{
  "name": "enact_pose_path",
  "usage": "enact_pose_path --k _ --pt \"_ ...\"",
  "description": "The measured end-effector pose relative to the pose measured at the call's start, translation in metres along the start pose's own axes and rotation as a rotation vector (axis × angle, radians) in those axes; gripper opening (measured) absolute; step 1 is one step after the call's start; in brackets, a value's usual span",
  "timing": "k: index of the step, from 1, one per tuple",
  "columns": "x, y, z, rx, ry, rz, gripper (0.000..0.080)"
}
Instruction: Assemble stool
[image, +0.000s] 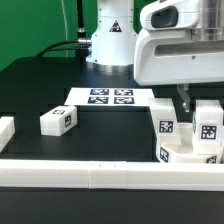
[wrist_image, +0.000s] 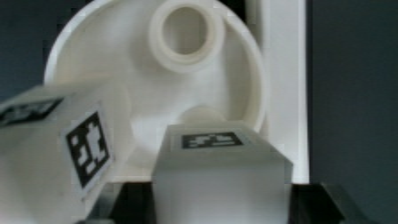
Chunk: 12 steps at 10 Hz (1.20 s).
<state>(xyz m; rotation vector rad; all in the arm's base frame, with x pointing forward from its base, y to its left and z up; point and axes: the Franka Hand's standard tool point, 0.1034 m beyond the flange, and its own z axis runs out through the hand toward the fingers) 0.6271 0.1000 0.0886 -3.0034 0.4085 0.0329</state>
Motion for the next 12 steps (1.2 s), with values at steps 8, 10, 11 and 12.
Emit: enact_pose_path --k 8,10,11,12 --pt "-0.005 -0.017 0.003 0.065 -0.023 0.615 0.0338" --pt "-0.006 -0.019 0.004 0.076 -0.037 0.722 0.0338" --pt "-0.006 -0.020 0.004 0.081 -0.044 0.781 0.0338" --pt "-0.007 -0.020 0.004 0.081 -0.045 0.794 0.0338"
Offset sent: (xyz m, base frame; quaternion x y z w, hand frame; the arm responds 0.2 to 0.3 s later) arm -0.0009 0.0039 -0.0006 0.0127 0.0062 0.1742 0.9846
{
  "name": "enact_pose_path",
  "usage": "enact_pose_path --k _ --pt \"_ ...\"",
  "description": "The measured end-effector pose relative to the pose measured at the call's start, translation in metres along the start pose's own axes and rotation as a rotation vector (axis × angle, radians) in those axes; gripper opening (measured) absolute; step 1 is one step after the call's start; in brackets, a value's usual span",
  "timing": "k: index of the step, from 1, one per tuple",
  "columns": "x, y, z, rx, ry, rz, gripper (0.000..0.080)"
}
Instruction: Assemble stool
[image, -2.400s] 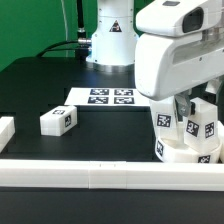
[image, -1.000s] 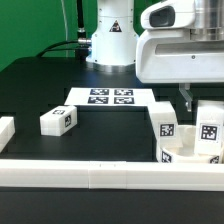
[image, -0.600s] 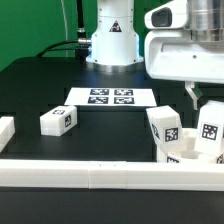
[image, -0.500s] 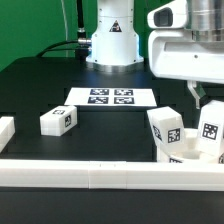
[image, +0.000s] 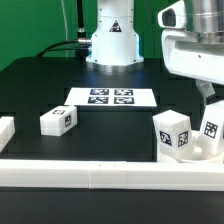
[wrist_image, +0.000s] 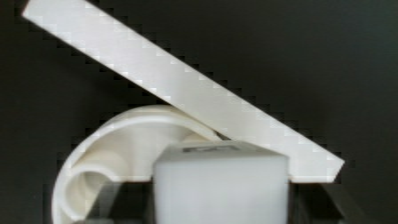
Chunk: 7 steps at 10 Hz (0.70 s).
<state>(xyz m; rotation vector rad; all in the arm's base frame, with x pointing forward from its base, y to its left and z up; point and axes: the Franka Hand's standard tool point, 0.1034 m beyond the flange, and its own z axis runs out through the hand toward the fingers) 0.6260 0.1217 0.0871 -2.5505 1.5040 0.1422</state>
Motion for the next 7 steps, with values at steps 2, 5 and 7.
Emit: enact_pose_path --k 2,5,7 --pt "-0.001 0.000 -0.001 0.000 -0.001 -0.021 0.0495" --pt "0.001 -0.006 -0.015 0.019 0.010 -0.098 0.0639" --pt "0.001 -0.008 -0.020 0.031 0.009 -0.142 0.0648"
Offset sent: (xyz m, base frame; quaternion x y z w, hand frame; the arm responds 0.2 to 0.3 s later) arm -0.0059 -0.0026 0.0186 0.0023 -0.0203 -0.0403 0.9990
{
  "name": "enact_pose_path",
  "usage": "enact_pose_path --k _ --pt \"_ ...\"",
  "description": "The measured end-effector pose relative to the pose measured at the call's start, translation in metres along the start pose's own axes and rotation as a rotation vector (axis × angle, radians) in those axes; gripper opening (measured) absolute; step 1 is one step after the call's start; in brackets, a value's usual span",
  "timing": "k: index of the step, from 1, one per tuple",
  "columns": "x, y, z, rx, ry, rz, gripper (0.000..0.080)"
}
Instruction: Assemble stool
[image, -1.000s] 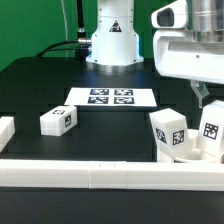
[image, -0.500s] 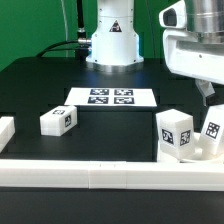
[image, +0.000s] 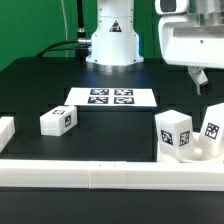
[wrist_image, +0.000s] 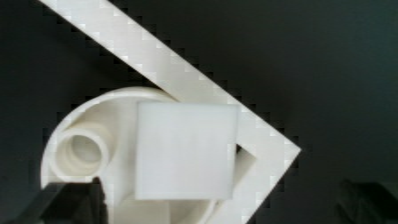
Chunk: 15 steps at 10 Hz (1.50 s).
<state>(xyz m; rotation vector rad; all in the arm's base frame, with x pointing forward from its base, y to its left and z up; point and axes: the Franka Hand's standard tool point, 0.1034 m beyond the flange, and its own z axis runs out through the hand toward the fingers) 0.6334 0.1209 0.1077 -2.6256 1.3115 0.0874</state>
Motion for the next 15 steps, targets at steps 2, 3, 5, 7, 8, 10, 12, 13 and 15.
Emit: enact_pose_path --k 2,3,5,7,8,10,12,13,15 --pt "-0.0005 0.0000 0.0009 -0.001 -0.001 -0.080 0.0648" --pt "-0.0007 0.0002 0.0010 -0.003 -0.001 -0.145 0.0648" --pt "-0.0017 0.0016 -0.0017 -0.032 -0.016 -0.417 0.0648" --pt "-0.0013 0.0008 -0.0043 -0.040 -0.024 -0.642 0.0648" --pt "-0.0019 0.0004 -0.0058 -0.044 -0.034 -0.719 0.0648" --pt "-0.0014 -0.0005 -0.0061 -0.041 -0.035 -0.829 0.0648" --pt "-0.0013 -0.0002 -0.0057 -0.039 -0.038 -0.948 0.0648" --pt "-0.0010 0.0000 -0.0055 -0.038 -0.040 -1.025 0.0648" --pt "-0.0027 -0.0005 -0.0046 -0.074 -0.030 -1.221 0.0648"
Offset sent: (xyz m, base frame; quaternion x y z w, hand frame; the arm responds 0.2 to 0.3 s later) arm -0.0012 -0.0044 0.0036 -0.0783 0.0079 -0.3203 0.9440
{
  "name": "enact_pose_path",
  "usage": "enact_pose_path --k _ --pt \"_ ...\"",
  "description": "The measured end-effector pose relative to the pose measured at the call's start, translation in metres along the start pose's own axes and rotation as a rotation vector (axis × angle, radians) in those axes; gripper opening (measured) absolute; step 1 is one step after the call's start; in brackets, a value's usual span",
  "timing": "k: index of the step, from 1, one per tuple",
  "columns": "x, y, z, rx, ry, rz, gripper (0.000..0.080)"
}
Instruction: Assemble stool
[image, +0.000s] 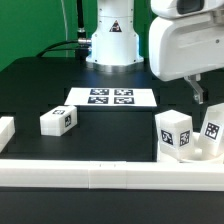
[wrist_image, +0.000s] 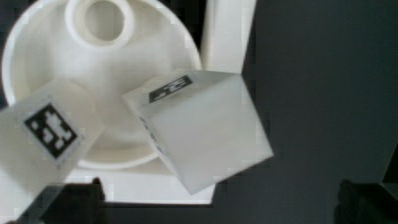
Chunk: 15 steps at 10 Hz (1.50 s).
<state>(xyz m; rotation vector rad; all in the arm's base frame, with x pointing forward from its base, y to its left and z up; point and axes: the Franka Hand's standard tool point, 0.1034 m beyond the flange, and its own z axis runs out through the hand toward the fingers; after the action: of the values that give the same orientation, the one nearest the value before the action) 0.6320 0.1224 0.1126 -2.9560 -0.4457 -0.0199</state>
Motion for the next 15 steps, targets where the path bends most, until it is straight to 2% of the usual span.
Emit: enact_pose_path --k 3,8,9,11,12,13,15 --pt "0.001 0.001 -0.002 -0.041 -0.018 -0.361 0.0648" --pt "0.000 0.007 0.000 -0.045 -0.026 -0.719 0.0648" --pt "0.001 0.011 0.002 -0.059 -0.017 -0.864 0.0648" --pt "0.004 0.009 0.004 -0.109 -0.021 -1.092 0.0648" --pt "0.004 0.010 0.004 -0.125 -0.026 -1.184 0.0648" --pt "0.004 0.013 0.005 -0.137 -0.036 -1.297 0.0648" --pt "0.003 0.017 0.005 -0.144 -0.055 -1.421 0.0648"
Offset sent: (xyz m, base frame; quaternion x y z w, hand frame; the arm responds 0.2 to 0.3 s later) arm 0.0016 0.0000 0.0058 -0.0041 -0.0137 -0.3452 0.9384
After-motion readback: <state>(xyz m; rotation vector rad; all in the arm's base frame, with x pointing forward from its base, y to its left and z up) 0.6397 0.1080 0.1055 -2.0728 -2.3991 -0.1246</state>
